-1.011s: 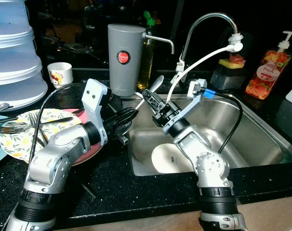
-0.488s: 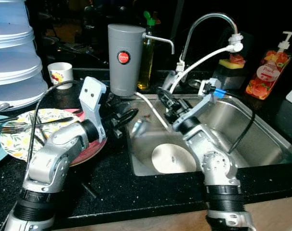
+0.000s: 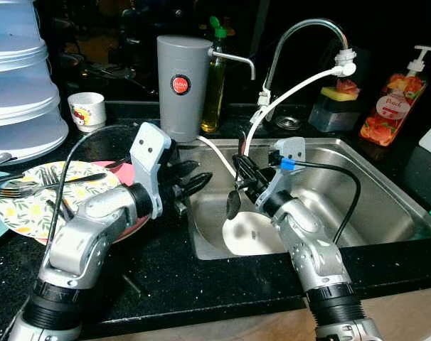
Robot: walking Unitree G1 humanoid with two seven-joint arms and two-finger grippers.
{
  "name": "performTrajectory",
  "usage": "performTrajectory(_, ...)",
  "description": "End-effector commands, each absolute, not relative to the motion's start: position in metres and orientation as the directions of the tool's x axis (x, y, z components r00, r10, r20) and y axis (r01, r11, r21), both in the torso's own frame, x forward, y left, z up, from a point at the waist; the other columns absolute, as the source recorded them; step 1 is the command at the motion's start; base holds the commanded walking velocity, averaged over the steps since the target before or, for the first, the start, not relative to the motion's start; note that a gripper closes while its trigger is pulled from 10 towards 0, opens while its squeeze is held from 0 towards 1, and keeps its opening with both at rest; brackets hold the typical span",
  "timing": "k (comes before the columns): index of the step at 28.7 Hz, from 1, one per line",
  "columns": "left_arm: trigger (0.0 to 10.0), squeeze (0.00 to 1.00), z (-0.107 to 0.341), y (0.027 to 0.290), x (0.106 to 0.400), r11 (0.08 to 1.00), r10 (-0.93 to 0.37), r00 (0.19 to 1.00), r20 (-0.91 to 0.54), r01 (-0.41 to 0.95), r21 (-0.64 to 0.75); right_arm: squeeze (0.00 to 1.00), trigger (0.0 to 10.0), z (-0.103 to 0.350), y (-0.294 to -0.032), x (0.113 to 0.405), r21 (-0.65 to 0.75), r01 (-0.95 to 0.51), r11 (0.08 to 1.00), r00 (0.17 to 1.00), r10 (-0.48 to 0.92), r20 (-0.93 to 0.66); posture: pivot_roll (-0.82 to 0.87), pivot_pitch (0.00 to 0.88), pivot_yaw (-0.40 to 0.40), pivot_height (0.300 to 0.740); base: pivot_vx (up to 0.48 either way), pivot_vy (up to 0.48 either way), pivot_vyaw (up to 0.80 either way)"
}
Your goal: Kitchen organization
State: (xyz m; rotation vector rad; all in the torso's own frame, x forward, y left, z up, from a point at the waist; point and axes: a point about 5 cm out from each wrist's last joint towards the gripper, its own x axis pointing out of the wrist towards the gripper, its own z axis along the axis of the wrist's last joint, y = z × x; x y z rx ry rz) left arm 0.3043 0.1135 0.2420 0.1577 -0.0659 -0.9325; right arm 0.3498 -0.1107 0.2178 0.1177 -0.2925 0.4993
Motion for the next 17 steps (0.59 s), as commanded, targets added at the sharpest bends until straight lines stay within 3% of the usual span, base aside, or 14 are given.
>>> performTrajectory(1,10.0,0.00,0.238,0.112,0.300,0.557,-0.819,0.572,-0.053,0.813,0.171,0.96,10.0,0.209,-0.113,0.349,0.014,-0.481,0.877,0.845,0.459,0.276,0.05,0.005,-0.061,0.740,0.000,0.000,0.00)
performTrajectory(6,10.0,0.00,0.236,0.117,0.303,0.580,-0.796,0.600,-0.078,0.793,0.186,1.00,10.0,0.206,-0.114,0.350,-0.004,-0.478,0.878,0.846,0.461,0.268,0.05,0.009,-0.065,0.740,0.000,0.000,0.00)
performTrajectory(7,10.0,0.00,0.235,0.126,0.311,0.653,-0.720,0.684,-0.119,0.725,0.217,0.19,10.0,0.205,-0.114,0.351,-0.014,-0.472,0.882,0.847,0.458,0.270,0.05,0.009,-0.065,0.740,0.000,0.000,0.00)
performTrajectory(8,10.0,0.00,0.235,0.126,0.311,0.653,-0.720,0.684,-0.119,0.725,0.217,0.19,10.0,0.205,-0.114,0.351,-0.014,-0.472,0.882,0.847,0.458,0.270,0.05,0.009,-0.065,0.740,0.000,0.000,0.00)
performTrajectory(9,10.0,0.00,0.238,0.135,0.321,0.749,-0.621,0.777,-0.103,0.627,0.214,0.00,10.0,0.206,-0.114,0.351,-0.016,-0.469,0.883,0.848,0.455,0.273,0.06,0.014,-0.066,0.740,0.000,0.000,0.00)
performTrajectory(12,10.0,0.00,0.241,0.140,0.326,0.789,-0.576,0.813,-0.085,0.580,0.202,0.00,10.0,0.206,-0.114,0.352,-0.014,-0.467,0.884,0.848,0.453,0.276,0.06,0.014,-0.066,0.740,0.000,0.000,0.00)
performTrajectory(17,10.0,0.00,0.243,0.166,0.348,0.887,-0.394,0.915,-0.086,0.403,0.228,0.00,10.0,0.211,-0.113,0.354,-0.005,-0.474,0.881,0.842,0.454,0.291,0.06,0.018,-0.074,0.740,0.000,0.000,0.00)
